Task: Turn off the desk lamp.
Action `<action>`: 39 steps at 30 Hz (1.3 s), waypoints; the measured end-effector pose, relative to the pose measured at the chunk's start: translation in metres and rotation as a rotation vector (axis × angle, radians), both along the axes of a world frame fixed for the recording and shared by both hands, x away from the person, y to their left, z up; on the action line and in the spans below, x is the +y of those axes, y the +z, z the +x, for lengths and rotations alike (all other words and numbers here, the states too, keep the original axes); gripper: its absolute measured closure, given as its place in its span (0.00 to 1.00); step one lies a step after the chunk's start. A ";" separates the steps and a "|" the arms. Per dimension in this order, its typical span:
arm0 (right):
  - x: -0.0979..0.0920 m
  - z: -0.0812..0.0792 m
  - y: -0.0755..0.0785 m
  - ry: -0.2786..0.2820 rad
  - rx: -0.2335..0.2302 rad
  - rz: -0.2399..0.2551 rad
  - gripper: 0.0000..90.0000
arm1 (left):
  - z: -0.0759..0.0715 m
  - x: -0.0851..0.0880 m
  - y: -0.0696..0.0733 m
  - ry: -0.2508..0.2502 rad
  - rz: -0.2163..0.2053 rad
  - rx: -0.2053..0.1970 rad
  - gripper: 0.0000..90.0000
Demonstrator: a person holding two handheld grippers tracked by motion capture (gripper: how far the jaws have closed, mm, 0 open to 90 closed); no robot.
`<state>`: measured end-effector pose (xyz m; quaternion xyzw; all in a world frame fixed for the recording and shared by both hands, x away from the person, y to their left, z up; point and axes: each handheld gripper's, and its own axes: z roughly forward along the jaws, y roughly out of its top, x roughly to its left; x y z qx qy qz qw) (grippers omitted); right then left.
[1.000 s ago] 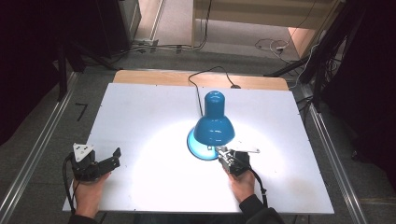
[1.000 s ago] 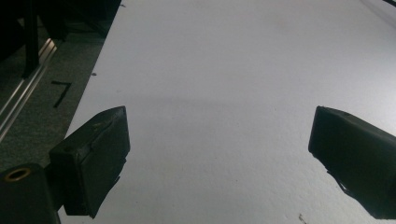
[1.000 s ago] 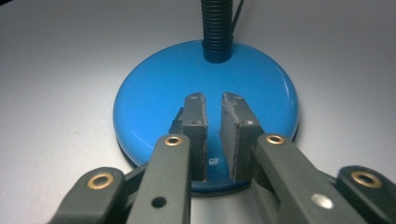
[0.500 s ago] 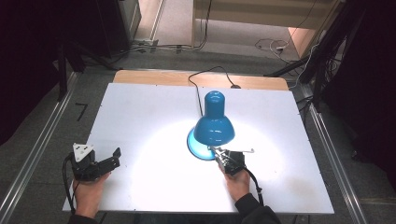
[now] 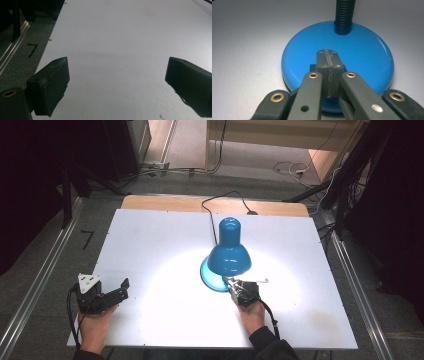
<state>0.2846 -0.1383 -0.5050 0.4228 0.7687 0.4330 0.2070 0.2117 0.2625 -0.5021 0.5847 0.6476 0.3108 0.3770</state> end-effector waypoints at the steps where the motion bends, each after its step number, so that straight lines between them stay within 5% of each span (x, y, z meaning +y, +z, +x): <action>1: 0.000 0.000 0.000 0.000 0.000 0.000 0.97 | 0.000 0.000 0.000 0.000 0.000 0.000 0.07; 39: 0.008 0.001 -0.003 -0.018 -0.026 -0.033 0.98 | 0.001 -0.002 -0.001 -0.008 0.006 0.007 0.07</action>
